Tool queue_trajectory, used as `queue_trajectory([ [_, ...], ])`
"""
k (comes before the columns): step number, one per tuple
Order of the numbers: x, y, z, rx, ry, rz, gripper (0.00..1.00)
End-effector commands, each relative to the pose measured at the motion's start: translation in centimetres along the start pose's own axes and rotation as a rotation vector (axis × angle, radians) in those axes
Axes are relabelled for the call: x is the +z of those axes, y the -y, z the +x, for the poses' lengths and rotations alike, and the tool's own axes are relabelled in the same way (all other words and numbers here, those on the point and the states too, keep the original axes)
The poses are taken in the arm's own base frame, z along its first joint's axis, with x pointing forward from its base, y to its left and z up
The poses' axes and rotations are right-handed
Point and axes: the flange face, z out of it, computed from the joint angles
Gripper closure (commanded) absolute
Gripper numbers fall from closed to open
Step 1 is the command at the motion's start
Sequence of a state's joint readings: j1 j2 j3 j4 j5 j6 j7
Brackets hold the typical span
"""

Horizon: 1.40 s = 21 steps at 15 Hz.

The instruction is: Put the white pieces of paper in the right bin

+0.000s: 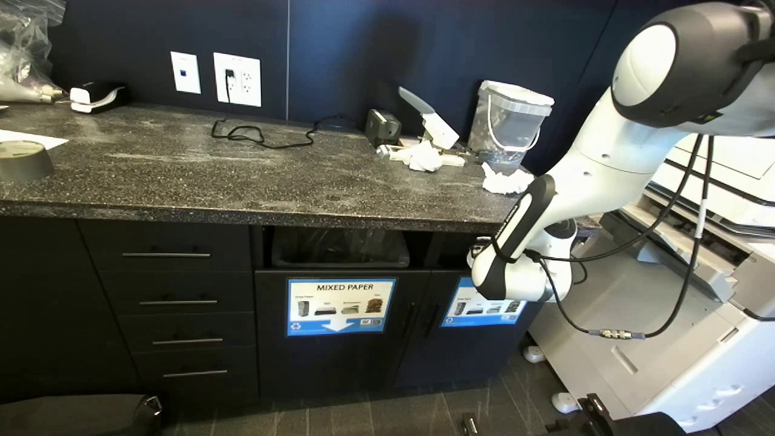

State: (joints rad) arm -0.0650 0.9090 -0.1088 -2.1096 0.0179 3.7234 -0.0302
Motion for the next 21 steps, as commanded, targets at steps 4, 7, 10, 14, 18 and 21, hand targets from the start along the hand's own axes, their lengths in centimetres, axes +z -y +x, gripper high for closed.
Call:
queue_trajectory([
  [4, 4.1, 0.9, 1.5, 0.028, -0.104, -0.007, 0.85],
  [7, 4.9, 0.9, 1.1, 0.034, -0.11, -0.007, 0.85],
  [10, 5.7, 1.0, 0.7, 0.046, -0.118, -0.005, 0.86],
  [14, 6.3, 0.5, 0.9, 0.069, -0.13, 0.001, 0.85],
  [18, 6.4, 0.3, 1.0, 0.086, -0.131, 0.011, 0.61],
  [21, 6.2, 0.4, 1.2, 0.088, -0.143, 0.015, 0.46],
])
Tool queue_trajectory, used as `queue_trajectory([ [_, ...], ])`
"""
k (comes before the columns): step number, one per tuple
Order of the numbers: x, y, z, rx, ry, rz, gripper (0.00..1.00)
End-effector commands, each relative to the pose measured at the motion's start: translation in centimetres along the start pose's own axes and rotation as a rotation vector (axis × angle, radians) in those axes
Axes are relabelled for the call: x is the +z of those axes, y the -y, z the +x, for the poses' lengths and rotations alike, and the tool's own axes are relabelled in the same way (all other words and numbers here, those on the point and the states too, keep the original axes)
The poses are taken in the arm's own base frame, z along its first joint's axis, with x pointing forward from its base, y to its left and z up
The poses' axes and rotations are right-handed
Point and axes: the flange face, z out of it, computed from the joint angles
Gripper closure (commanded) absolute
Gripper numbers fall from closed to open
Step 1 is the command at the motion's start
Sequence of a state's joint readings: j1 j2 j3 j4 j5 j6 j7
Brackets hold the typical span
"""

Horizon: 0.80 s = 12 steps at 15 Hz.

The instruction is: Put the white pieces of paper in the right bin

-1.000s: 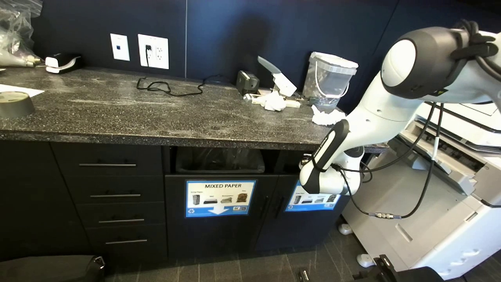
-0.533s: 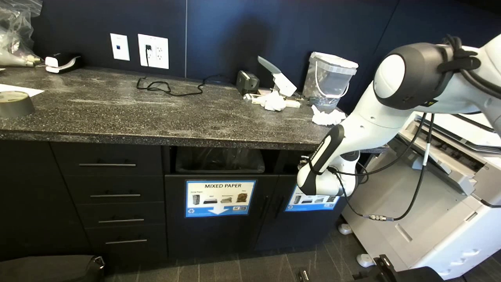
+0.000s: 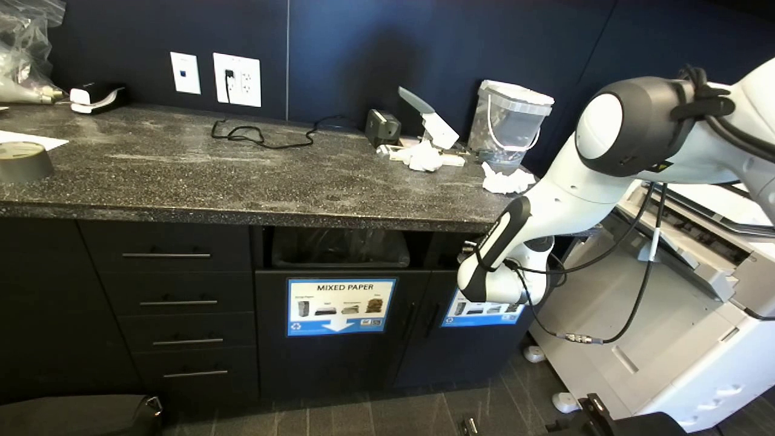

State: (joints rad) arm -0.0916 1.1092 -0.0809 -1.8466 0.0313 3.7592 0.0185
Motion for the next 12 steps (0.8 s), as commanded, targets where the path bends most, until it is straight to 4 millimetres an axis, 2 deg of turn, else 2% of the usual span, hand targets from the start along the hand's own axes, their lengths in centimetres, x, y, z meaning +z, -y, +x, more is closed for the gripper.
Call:
queue_trajectory([
  [1, 0.2, 0.3, 0.1, 0.017, -0.051, 0.012, 0.37],
  [6, -0.3, 0.3, 0.8, 0.007, -0.065, 0.033, 0.02],
  [8, -0.7, 0.9, 0.6, -0.013, -0.077, 0.05, 0.0],
  [12, -1.5, 0.4, 0.9, -0.036, -0.05, 0.069, 0.0],
])
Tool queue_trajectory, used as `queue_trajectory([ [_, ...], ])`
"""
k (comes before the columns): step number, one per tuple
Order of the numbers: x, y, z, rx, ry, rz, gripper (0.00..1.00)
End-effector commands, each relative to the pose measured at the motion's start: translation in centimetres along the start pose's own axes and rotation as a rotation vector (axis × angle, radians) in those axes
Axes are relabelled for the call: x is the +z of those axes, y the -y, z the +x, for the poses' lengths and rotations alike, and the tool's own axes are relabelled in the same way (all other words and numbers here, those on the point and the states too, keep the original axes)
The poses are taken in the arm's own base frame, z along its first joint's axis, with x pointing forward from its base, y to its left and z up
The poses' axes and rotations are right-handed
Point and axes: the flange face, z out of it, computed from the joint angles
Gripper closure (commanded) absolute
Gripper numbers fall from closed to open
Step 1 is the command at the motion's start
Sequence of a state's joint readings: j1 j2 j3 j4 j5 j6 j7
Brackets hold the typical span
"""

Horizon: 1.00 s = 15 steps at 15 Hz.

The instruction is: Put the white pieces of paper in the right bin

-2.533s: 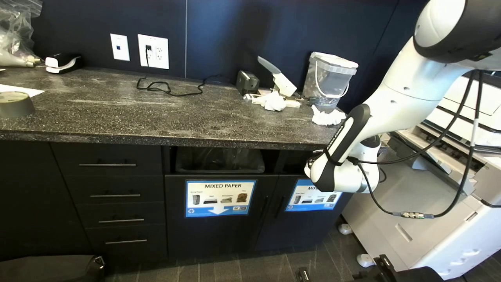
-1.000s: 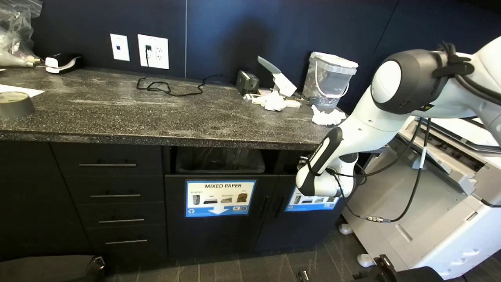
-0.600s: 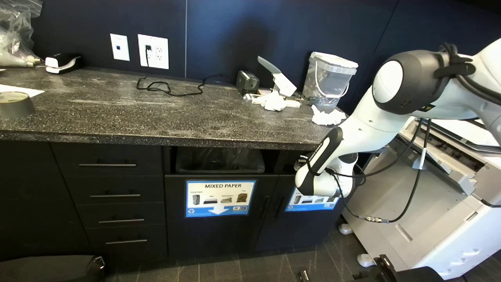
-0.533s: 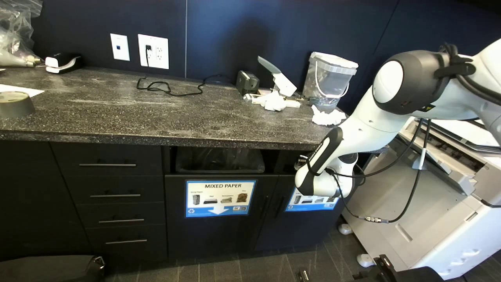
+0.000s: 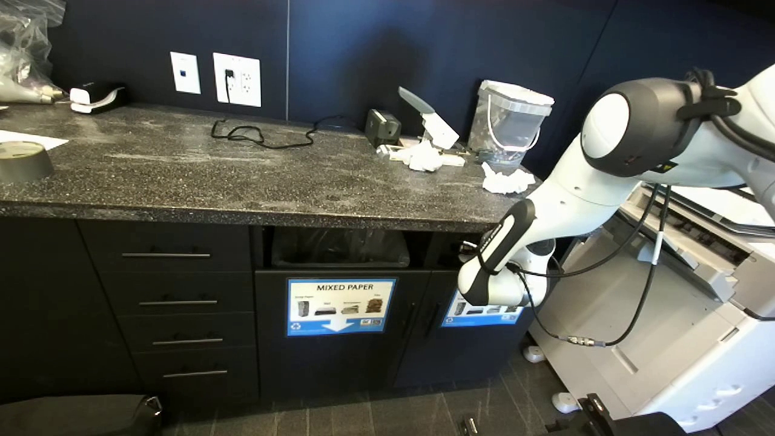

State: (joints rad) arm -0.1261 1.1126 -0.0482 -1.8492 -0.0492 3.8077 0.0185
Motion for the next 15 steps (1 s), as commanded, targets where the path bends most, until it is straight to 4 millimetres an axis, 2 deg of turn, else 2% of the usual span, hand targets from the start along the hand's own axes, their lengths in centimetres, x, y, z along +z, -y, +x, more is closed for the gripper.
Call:
queue_trajectory([
  [1, -1.2, -0.8, 1.0, -0.003, 0.021, -0.011, 0.0],
  [7, -2.9, -3.1, 1.6, 0.006, 0.079, -0.114, 0.0],
  [8, -3.0, -2.7, 1.2, 0.001, 0.078, -0.124, 0.0],
  [10, -3.4, -3.4, 1.5, 0.011, 0.085, -0.123, 0.0],
  [11, -3.5, -2.9, 1.3, 0.001, 0.09, -0.118, 0.0],
  [13, -4.2, -3.3, 2.3, -0.01, 0.109, -0.099, 0.0],
  [15, -4.8, -2.5, 2.8, -0.041, 0.145, -0.068, 0.0],
])
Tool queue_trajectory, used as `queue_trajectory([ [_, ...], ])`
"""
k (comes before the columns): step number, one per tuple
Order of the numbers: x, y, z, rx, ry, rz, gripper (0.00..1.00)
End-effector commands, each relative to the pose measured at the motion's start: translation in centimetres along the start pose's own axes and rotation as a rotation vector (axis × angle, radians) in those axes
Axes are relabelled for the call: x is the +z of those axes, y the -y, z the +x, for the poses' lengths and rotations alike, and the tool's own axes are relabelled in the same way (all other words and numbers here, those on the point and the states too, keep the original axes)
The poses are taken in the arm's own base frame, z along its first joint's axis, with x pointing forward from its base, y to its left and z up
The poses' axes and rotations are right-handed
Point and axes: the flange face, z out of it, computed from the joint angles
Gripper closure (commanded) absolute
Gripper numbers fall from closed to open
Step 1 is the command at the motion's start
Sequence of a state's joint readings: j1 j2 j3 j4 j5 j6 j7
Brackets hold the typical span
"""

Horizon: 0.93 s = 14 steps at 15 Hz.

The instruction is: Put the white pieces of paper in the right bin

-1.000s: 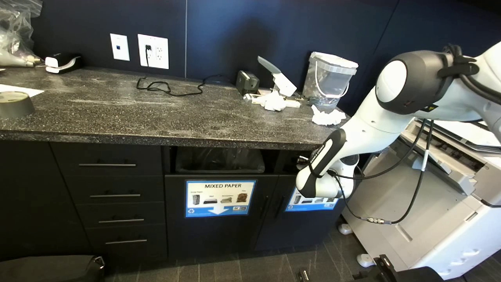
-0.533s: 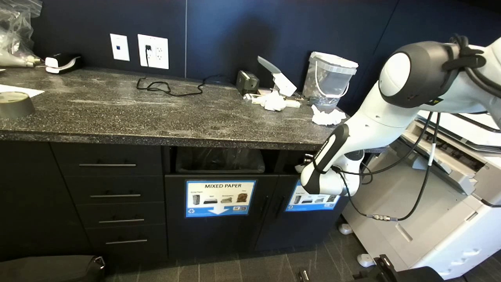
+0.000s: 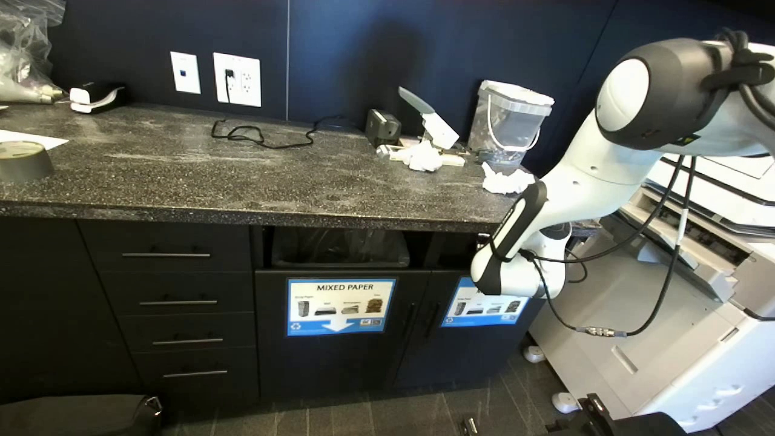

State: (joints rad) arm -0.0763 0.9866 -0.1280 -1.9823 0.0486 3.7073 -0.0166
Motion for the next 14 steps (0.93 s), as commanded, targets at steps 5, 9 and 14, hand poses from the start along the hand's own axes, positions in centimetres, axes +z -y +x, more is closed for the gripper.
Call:
queue_trajectory([
  [5, -5.7, 0.1, 4.1, -0.171, 0.221, 0.142, 0.0],
  [9, -9.2, -0.2, 5.1, -0.26, 0.461, 0.161, 0.0],
  [14, -14.5, -3.2, 12.9, -0.352, 0.541, 0.126, 0.0],
])
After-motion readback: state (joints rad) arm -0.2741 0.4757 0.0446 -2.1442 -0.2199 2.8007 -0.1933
